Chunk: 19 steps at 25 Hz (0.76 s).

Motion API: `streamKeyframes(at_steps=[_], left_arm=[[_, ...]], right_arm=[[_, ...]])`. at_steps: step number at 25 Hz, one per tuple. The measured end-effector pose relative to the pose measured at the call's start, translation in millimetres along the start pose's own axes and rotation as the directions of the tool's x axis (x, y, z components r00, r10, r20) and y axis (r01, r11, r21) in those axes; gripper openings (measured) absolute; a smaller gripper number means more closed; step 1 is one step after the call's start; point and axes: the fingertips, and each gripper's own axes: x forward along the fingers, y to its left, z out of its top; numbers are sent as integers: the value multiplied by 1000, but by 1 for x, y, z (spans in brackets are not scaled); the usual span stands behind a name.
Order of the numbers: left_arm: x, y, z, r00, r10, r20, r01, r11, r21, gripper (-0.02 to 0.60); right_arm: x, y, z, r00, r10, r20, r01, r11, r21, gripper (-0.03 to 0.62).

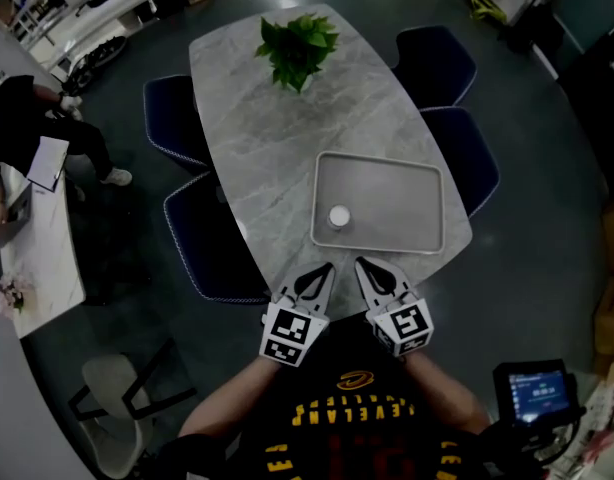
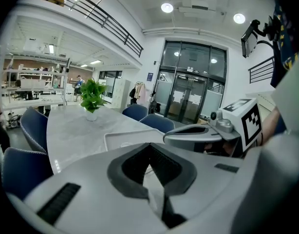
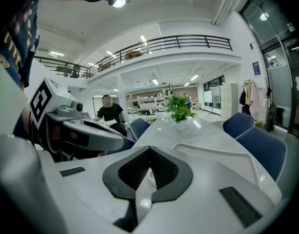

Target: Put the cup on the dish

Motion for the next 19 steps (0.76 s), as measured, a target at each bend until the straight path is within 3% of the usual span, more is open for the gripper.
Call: streamKeyframes(at_steps=[19], left_arm=[[-36, -6, 13, 996, -29, 85, 27, 999, 28, 1]], right_arm=[[-23, 22, 11, 997, -61, 45, 62, 997, -43, 6]])
